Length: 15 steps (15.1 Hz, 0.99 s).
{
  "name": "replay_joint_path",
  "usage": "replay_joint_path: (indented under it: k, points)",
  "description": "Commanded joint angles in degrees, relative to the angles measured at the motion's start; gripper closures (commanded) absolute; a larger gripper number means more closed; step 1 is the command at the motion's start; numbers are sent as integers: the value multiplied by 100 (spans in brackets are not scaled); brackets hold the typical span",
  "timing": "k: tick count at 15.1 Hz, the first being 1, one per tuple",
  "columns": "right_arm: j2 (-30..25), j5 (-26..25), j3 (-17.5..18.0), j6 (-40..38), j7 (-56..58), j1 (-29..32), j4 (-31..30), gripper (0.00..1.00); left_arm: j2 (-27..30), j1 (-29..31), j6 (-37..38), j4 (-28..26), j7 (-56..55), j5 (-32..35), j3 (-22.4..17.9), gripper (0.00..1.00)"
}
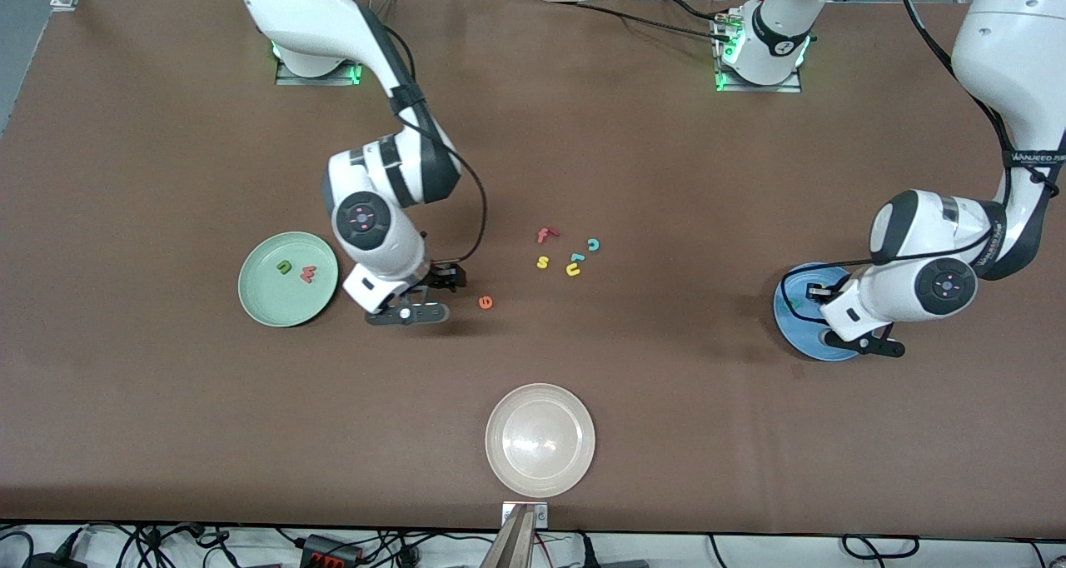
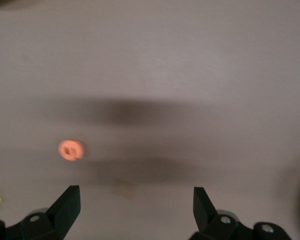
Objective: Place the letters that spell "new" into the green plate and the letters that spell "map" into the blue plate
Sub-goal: 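Drop the blue E on the blue plate while the right gripper grasps orange e, then lift the orange e with the right gripper while the left gripper withdraws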
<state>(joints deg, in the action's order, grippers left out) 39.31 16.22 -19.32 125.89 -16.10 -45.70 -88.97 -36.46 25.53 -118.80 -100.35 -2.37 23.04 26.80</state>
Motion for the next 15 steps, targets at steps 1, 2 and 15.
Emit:
replay_joint_path:
  k: [1,2,15]
  points:
    - [664,127,7,41,-113,-123,731,0,-195,22,-46,200,219,174,89,75]
    - [840,127,7,41,-113,-141,906,0,-195,22,-46,235,228,174,89,50]
    - [1457,110,86,481,-702,-431,1137,35,130,-21,2096,1455,333,60,1002,0]
